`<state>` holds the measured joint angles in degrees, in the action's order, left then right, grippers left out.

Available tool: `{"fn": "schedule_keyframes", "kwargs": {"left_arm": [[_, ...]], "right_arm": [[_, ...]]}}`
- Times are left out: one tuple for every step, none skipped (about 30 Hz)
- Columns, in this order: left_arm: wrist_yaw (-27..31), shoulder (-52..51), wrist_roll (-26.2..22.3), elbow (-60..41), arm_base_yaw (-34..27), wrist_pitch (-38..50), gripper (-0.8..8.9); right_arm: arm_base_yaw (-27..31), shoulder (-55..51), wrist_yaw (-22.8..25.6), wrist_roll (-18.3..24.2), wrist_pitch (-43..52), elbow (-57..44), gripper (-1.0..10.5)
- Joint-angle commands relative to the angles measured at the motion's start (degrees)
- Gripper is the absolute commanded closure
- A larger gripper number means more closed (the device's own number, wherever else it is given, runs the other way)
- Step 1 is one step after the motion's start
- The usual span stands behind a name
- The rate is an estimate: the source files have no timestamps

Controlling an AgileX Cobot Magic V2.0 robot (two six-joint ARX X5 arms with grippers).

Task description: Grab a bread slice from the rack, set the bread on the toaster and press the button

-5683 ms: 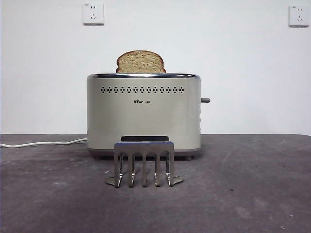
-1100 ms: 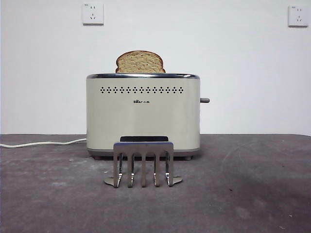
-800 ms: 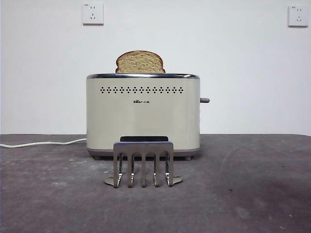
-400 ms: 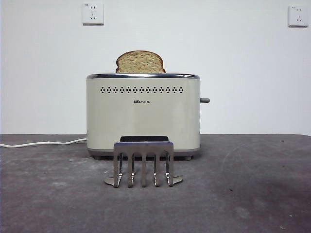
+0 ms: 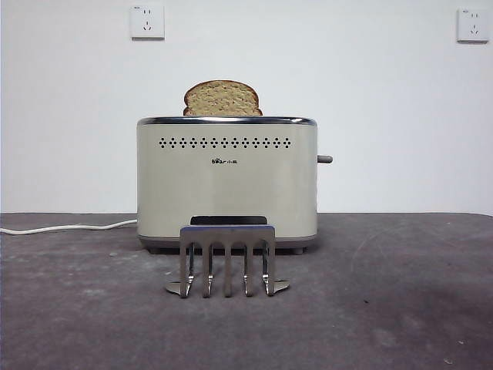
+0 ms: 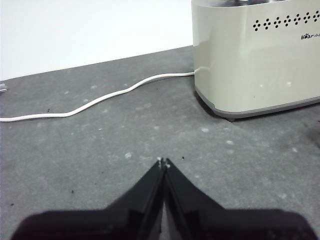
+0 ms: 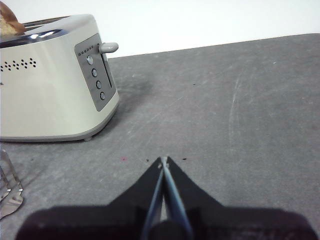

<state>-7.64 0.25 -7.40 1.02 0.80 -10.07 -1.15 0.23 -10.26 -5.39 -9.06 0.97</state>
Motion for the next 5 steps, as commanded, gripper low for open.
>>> {"fn": "schedule_keyframes", "kwargs": {"left_arm": [[0.1,-0.1,0.4,-0.8,-0.1,0.1,8.17],[0.1,-0.1,0.4,-0.8,-0.1,0.1,8.17],[0.1,-0.1,0.4,-0.8,-0.1,0.1,8.17],[0.1,-0.1,0.4,-0.8,-0.1,0.1,8.17],[0.1,-0.1,0.4,-0.8,-0.1,0.1,8.17]], "right_arm": [[0.0,-0.2,0.2,-0.5,-0.5,-0.7,9.5],[0.0,-0.2,0.2,-0.5,-0.5,-0.7,9.5],[0.0,-0.2,0.2,-0.5,-0.5,-0.7,9.5],[0.0,-0.2,0.2,-0.5,-0.5,-0.7,9.5],[0.0,-0.2,0.2,-0.5,-0.5,-0.7,9.5]]}}
